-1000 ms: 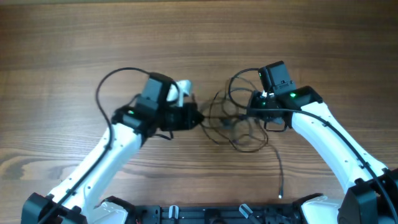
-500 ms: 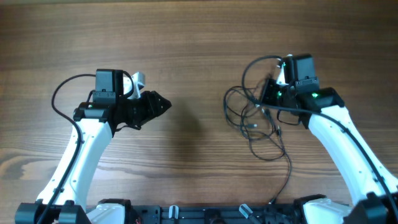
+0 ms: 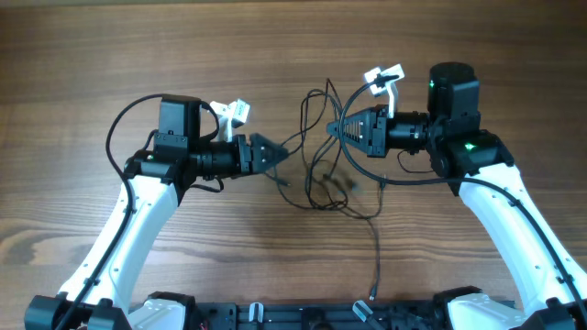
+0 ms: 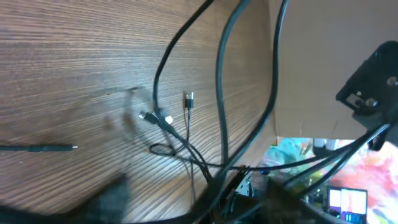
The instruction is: Untangle cables
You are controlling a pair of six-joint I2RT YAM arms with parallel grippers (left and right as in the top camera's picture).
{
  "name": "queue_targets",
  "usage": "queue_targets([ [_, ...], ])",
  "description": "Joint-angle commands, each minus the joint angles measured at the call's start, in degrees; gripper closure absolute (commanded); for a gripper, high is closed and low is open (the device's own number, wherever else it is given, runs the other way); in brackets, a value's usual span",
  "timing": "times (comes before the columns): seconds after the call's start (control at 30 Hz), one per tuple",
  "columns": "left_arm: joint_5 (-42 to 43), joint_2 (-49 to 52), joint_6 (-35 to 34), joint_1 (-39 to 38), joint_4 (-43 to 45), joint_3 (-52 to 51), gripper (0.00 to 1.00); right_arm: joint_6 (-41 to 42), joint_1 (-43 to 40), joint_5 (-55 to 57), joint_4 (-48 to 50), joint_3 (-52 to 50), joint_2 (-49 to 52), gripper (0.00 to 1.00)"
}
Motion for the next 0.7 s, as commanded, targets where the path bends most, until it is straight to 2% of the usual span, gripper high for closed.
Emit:
queue_targets([
  [0.0,-0.9,-0.94,1.31,-0.63,0.13,0.48,0.66,1.51,0.24,-2.69,1.07,0.44,-1.14,0.96],
  [0.03,-0.9,-0.94,1.31,-0.96,-0.02,0.48,0.67,1.53,0.24,-2.71,1.11,0.44,-1.14,0.96],
  [0.07,-0.92,-0.94,1.33,-1.55,-0.26,0.48,0.64,1.53,0.26,-3.26,1.14,0.44,-1.14,0.96],
  [0.13,-0.9,-0.94,1.33,-2.64,-0.24,0.48,0.46,1.57,0.26,-5.68,2.86,0.44,-1.14,0.96],
  [0.17,-0.92,-0.94,1.33,-3.32,-0.2,0.48,0.42,2.25,0.26,-7.04,4.22,0.44,-1.14,0.96],
  [0.2,-0.94,-0.94,1.36,-4.09,-0.2,0.48,0.43,3.3,0.26,-7.41,5.7,0.44,-1.14,0.96],
  [0.23,-0.96,-0.94,1.38,-4.42,-0.22,0.48,0.52,3.56,0.26,-7.41,6.27,0.44,-1.14,0.96],
  [0.27,-1.25,-0.94,1.6,-4.52,-0.24,0.48,0.66,4.24,0.24,-7.41,6.62,0.44,-1.14,0.96],
  [0.3,-3.17,-0.94,2.6,-4.55,-0.5,0.48,0.88,4.28,0.24,-7.28,6.58,0.44,-1.14,0.96],
  [0.33,-7.65,-0.94,2.6,-4.42,-1.49,0.48,0.96,4.33,0.24,-5.84,6.05,0.44,-1.14,0.96],
  [0.37,-12.74,-0.96,2.6,-4.09,-2.47,0.48,0.96,4.33,0.24,-2.1,4.55,0.44,-1.14,0.96],
  [0.4,-22.45,-0.96,2.6,-3.3,-4.28,0.48,0.96,4.35,0.17,5.27,1.51,0.44,-1.14,0.96],
  [0.47,-45.7,-0.96,1.03,-0.17,-8.76,0.48,0.96,5.03,-0.44,28.94,-7.87,0.44,-1.11,0.96],
  [0.53,-58.84,-0.96,-4.7,3.26,-11.47,0.48,0.96,10.36,-1.49,53.29,-17.33,0.44,-1.05,0.96],
  [0.57,-61.09,-0.96,-8.72,6.38,-12.13,0.48,0.96,13.31,-2.34,63.78,-21.7,0.44,-1.05,0.96],
  [0.6,-60.92,-0.96,-11.34,8.46,-12.13,0.48,0.96,14.86,-3.21,69.09,-24.24,0.44,-1.05,0.96],
  [0.67,-58.07,-0.96,-12.96,10.56,-11.61,0.48,0.96,14.78,-4.0,70.38,-25.22,0.44,-1.05,0.96],
])
